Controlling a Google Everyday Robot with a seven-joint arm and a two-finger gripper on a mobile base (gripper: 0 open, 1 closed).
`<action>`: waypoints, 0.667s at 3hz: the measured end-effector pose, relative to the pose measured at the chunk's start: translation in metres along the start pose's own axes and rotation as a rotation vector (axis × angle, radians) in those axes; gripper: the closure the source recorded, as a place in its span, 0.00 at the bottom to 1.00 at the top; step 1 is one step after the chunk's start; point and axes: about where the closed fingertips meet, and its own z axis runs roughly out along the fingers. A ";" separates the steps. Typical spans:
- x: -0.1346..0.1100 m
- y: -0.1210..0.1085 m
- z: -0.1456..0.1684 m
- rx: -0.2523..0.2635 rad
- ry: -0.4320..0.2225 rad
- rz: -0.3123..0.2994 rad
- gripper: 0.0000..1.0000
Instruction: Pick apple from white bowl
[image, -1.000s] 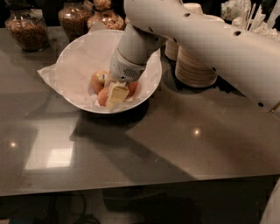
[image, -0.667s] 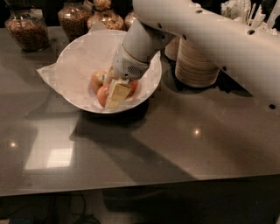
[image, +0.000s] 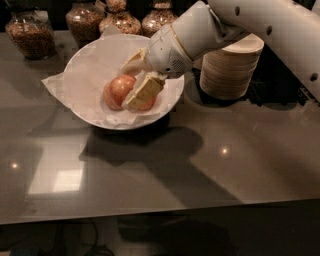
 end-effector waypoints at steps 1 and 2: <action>-0.007 0.005 -0.023 0.023 -0.187 -0.018 1.00; -0.018 0.010 -0.050 0.052 -0.292 -0.036 1.00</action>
Offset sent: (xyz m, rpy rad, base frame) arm -0.0227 -0.0546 0.0692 0.4100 -0.0263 0.0604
